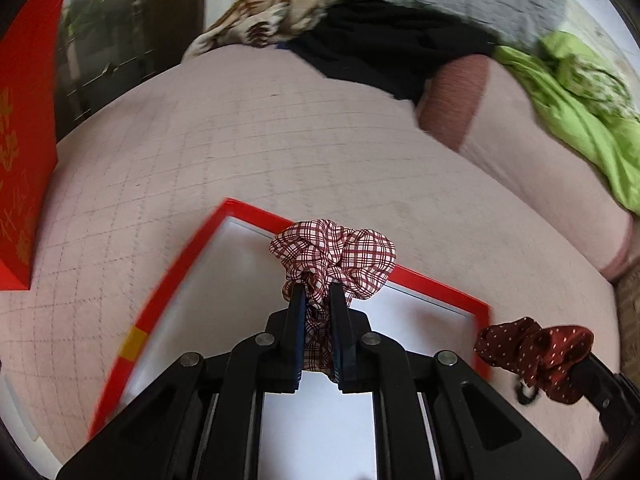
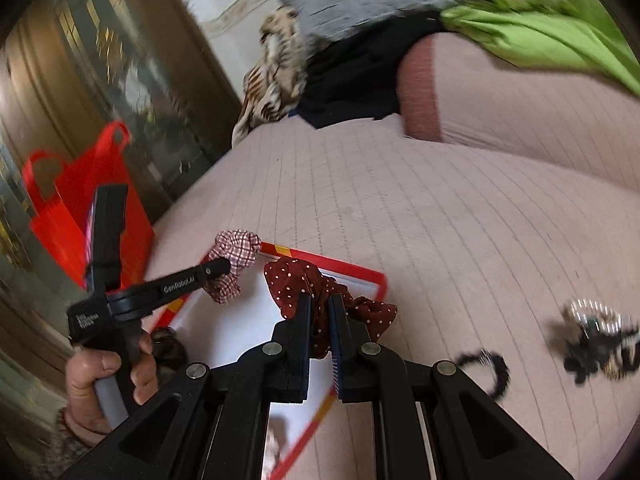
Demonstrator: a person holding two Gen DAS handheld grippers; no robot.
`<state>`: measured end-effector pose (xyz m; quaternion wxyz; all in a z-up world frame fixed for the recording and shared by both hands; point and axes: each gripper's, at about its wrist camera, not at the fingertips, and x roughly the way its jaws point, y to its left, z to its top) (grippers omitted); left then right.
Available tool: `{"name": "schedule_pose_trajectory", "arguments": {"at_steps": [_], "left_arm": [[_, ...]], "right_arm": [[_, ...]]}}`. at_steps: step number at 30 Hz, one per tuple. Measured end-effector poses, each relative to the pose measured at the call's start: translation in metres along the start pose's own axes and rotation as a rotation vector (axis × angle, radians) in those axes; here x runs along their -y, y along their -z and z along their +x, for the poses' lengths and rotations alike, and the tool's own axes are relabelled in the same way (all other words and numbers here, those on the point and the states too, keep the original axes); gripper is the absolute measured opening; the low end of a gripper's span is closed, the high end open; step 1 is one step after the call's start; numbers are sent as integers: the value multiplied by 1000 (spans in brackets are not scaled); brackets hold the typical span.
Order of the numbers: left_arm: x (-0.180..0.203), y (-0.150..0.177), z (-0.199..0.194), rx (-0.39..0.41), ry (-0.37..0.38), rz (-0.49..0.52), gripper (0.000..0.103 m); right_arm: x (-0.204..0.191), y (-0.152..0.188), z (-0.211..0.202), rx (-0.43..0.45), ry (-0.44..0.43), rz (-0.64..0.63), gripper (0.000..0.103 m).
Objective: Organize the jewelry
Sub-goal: 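Lower both scrunchies into the box and open both tools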
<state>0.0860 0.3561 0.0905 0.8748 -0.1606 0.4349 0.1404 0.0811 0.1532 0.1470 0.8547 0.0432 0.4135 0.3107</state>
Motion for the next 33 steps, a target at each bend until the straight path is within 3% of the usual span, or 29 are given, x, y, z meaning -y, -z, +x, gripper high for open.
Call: {"name": "schedule_pose_trajectory", "arguments": {"at_steps": [4,10,13,15,16,19,26,33], "left_arm": [[-23,-10,16,9,-83,-34,11],[-47,-14,22,5,-124,-90,15],[-48,-13,17,14,-117,-90,25],[-45,-12,12,30,-118,-78,37],[-43,-11,8,38,-116,-72,39],[-38,-11,1,51,-92,-72,52],[-31,-8,-19,67,-29,-92,60],[-18,4,-42,73,62,-96,60]], "right_arm": [[-21,3,39,-47,57,-93,10],[-29,18,75,-123,84,-139,10],[-29,24,75,-128,102,-143,13],[-28,23,71,-125,100,-139,25],[-29,22,66,-115,97,-141,36],[-36,19,50,-77,111,-163,54],[-29,33,2,-58,123,-140,55],[37,90,-71,-78,247,8,57]]}}
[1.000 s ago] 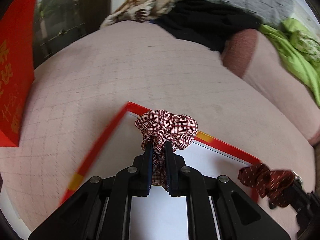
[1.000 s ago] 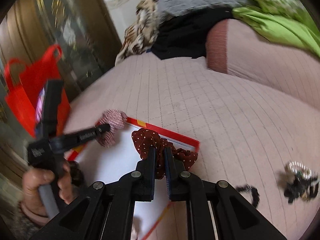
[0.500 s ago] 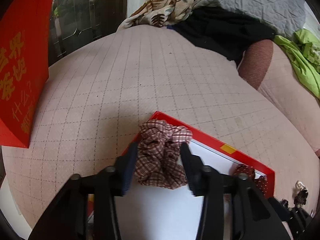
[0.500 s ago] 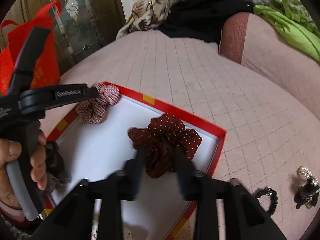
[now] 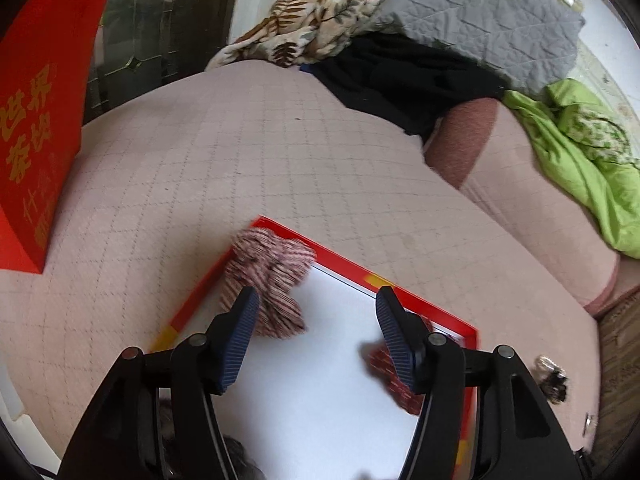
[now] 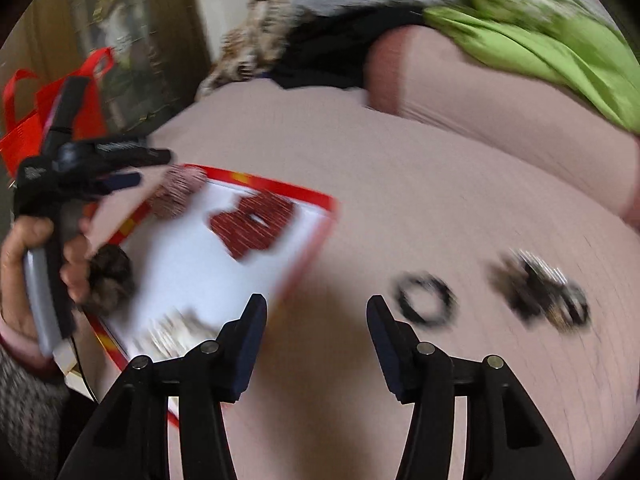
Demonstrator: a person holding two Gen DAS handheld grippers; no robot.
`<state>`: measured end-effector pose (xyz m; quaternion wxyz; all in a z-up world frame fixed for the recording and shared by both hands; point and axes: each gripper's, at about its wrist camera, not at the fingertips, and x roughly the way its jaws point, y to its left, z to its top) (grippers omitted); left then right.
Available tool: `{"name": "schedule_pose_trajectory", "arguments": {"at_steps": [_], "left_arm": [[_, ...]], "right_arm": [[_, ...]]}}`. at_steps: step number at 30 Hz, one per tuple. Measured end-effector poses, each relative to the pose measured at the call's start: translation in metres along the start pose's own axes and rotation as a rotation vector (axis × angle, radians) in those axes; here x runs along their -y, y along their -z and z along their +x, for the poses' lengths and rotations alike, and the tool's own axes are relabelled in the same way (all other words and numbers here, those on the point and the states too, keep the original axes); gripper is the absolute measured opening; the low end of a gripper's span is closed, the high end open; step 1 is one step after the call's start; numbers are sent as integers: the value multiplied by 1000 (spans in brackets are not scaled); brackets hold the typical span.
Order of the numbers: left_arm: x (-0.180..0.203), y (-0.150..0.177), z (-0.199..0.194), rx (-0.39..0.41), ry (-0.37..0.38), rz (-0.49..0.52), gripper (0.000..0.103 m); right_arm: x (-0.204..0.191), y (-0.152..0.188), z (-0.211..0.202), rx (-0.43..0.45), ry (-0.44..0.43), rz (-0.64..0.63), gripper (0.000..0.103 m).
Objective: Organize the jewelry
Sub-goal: 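Lower both scrunchies into the box and open both tools, then grasp the black claw clip with the right tool and spread the bracelets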
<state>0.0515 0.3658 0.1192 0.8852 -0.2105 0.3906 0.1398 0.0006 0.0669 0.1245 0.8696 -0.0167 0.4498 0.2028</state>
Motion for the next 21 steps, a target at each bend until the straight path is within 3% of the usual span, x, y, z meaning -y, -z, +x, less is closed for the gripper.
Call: {"name": "schedule_pose_trajectory", "arguments": {"at_steps": [6,11,14,18,21], "left_arm": [[48,30,-28,-6,119,81,60],[103,61,-43,-12,214,202,63],[135,82,-40,-37,244,311,63],[158,101,-25,-73,250,389,63],[160,105,-19,-85,249,400,63]], "right_arm": [[95,34,-30,-39,165,179,57],[149,18,-40,-10,242,280,57],[159,-2,-33,7,231,305,57],[146,-30,-8,-9,202,217,57],[128,-43,20,-31,230,95,69]]}}
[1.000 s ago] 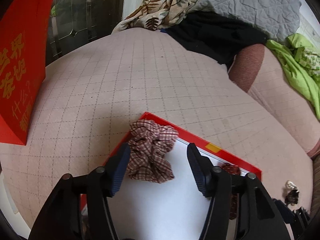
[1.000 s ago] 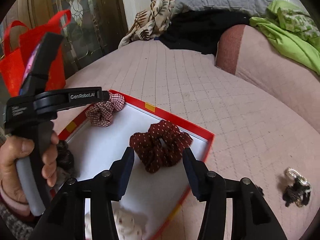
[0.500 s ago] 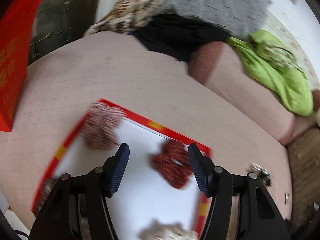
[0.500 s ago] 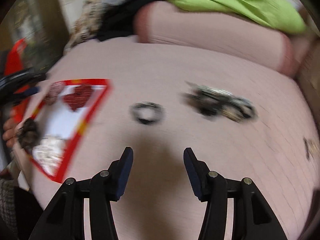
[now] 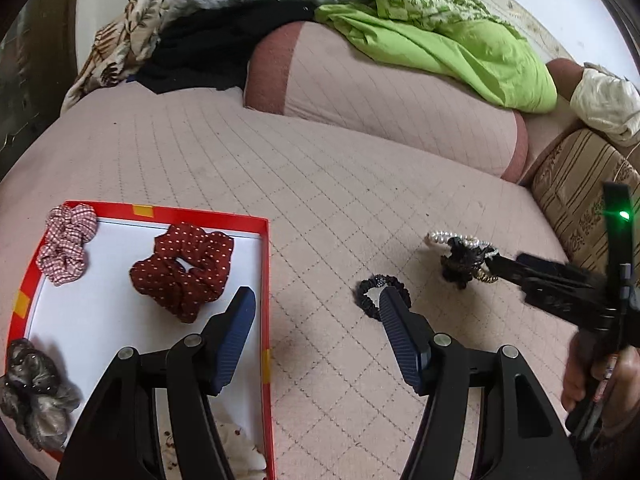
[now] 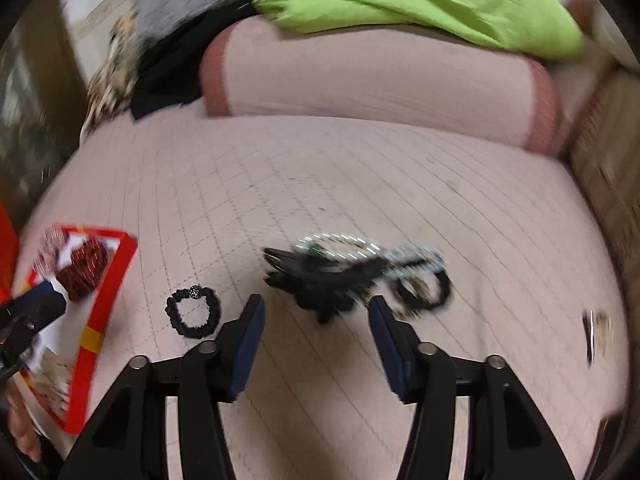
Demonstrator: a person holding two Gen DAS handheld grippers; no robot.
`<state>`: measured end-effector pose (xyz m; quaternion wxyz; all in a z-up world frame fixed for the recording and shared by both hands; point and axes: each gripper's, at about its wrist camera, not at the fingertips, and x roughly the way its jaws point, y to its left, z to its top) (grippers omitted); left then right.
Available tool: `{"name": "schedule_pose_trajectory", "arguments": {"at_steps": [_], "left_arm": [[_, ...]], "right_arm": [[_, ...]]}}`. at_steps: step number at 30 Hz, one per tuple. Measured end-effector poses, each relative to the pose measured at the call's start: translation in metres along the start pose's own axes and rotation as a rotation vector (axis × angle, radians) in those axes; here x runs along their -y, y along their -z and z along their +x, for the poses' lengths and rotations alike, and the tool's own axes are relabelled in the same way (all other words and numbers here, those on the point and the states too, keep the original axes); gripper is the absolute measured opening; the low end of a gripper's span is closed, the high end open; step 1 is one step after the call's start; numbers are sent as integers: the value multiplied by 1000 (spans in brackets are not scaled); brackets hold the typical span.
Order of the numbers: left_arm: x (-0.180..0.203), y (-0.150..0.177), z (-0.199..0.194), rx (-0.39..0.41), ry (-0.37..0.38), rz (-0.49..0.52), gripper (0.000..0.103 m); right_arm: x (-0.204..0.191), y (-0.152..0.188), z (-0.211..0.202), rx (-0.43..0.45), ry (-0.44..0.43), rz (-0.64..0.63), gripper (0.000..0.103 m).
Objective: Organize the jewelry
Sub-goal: 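Grasp the black claw clip with the right tool and spread the bracelets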
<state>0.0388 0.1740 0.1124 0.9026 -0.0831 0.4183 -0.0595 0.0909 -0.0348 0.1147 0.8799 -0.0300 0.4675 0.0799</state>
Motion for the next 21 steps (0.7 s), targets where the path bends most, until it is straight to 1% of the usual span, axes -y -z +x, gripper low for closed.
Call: {"name": "schedule_pose_trajectory", "arguments": {"at_steps": [2,6,7,9,13,15,18,19,21], "left_arm": [[0,0,4,-5,5,6,63],[0,-1,11,-14,3,16,63],[-1,0,12,-18,4,16,63],[-1,-1,16,-29,6,16,63],[1,-1,18,-37,12,15,63],[1,0,17,-38,17,15,63],[3,1,14,-32,19,22,63],[4,1,14,-30,20,24,63],[5,3,12,-27,22,27,63]], "right_arm": [[-16,-6,19,-8,31,-86,70],[-30,-15,44,-13,91,-168,69],[-30,-17,50,-20,100,-176,54],[-24,-19,54,-58,81,-157,19],[1,-20,32,-33,44,-57,14],[24,-14,13,-25,-5,49,14],[62,6,-17,-12,-91,232,9],[70,12,-23,-9,-109,273,8],[100,38,-40,0,-160,413,8]]}}
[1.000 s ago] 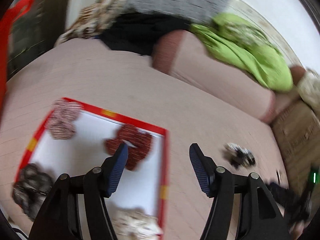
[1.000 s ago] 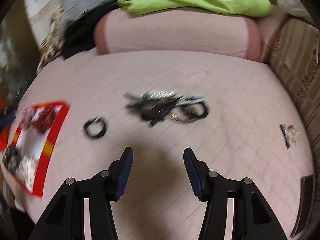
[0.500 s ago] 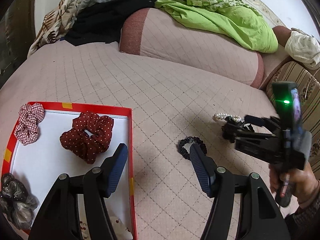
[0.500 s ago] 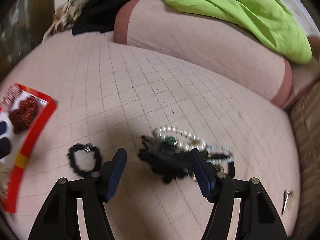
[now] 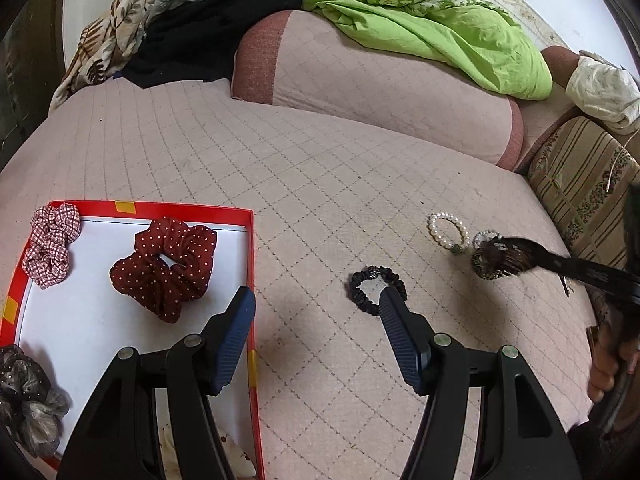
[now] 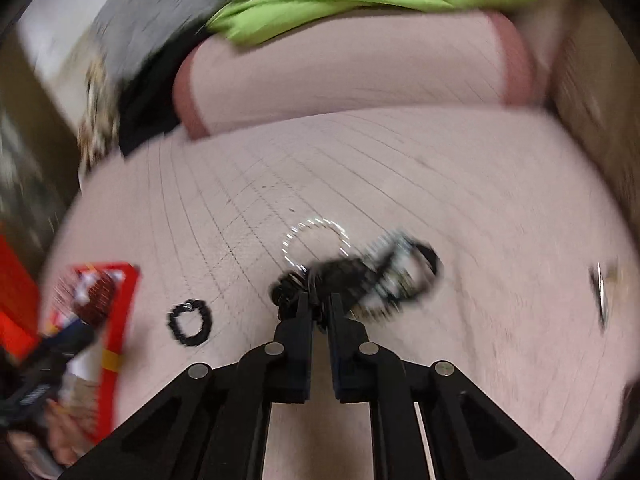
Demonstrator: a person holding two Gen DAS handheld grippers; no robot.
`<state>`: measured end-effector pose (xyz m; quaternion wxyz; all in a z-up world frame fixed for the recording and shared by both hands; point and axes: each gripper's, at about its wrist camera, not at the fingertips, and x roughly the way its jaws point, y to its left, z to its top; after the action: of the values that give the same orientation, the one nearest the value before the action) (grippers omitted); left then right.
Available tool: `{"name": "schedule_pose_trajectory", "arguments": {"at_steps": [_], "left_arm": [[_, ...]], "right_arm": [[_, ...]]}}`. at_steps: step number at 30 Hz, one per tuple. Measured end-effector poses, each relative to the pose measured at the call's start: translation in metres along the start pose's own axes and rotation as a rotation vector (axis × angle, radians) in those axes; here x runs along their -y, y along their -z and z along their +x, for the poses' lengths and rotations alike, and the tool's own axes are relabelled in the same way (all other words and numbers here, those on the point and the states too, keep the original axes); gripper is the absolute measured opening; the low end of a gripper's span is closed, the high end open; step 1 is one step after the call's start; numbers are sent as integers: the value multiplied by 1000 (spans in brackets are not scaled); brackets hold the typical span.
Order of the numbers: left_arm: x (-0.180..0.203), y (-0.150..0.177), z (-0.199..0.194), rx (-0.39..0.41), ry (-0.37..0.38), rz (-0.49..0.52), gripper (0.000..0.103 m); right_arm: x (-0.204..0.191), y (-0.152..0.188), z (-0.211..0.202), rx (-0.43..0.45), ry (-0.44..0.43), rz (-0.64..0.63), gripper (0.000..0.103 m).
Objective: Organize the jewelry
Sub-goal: 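Grasp the black claw clip with the right tool and spread the bracelets, then grasp the black beaded hair tie with the left tool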
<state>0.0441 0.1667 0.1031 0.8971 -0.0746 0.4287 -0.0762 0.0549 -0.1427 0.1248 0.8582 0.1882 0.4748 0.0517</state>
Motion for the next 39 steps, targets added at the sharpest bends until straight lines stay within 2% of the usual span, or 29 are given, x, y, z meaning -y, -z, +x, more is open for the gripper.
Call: {"name": "schedule_pose_trajectory", "arguments": {"at_steps": [3,5,8,10,12,13,19,23,29,36,39], "left_arm": [[3,2,-4,4,9,4,63],[6,3,-7,12,9,12,63],[11,5,-10,25,4,27,63],[14,7,-11,27,3,38,64],[19,11,-11,24,-4,55,64],[20,12,-11,24,-7,63,64],[31,21,-5,-18,-19,90,64],[41,18,11,-57,-68,103,64],[50,-3,62,-140,-92,68,63],[57,-3,109,-238,-97,82,64],[62,-1,114,-221,-118,91,64]], "right_arm": [[34,22,-13,-11,-3,114,10],[50,40,-21,-19,68,133,13],[57,56,-30,-31,110,114,26],[55,61,-40,-10,133,77,44],[51,63,-45,15,148,33,53],[48,62,-46,23,151,10,55],[42,53,-31,54,103,-99,59],[35,45,-13,62,58,-164,59],[32,45,-3,78,36,-302,65],[27,42,14,22,-22,-347,65],[26,45,19,-11,-36,-348,62]]}}
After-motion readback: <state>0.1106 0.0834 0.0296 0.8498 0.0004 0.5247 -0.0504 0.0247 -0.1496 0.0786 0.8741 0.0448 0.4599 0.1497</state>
